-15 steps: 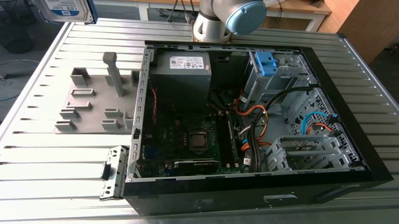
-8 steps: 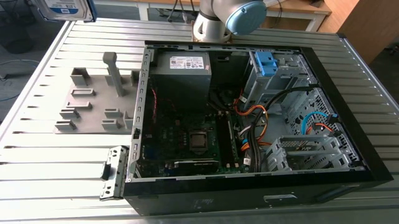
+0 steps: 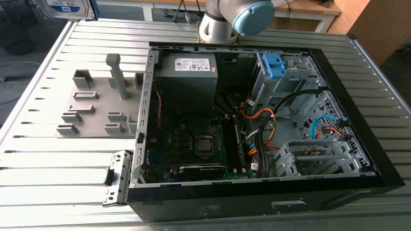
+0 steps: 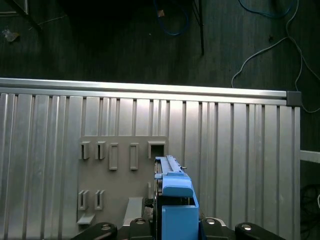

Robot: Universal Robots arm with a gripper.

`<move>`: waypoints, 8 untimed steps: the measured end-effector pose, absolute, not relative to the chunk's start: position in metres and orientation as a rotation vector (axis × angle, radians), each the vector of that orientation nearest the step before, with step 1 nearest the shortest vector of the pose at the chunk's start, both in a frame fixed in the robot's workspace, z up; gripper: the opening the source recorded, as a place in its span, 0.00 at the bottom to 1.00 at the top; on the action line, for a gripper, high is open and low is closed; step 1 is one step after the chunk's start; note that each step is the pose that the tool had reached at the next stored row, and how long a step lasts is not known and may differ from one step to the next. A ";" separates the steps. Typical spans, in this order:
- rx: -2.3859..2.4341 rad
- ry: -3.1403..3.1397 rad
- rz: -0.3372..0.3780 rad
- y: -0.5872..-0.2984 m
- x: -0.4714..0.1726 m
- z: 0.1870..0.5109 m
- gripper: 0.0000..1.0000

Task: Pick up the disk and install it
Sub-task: 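Pick up the disk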

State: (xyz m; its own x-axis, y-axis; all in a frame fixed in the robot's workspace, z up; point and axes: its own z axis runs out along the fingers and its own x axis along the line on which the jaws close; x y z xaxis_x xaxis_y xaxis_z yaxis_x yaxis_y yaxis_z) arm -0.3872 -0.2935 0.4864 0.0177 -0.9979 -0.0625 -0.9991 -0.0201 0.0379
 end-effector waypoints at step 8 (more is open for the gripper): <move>-2.229 2.187 0.111 -0.293 -0.387 0.492 0.36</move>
State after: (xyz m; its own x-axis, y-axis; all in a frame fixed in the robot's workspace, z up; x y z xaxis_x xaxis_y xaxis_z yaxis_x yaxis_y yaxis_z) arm -0.3872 -0.2935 0.4924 0.0177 -0.9979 -0.0624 -0.9991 -0.0201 0.0381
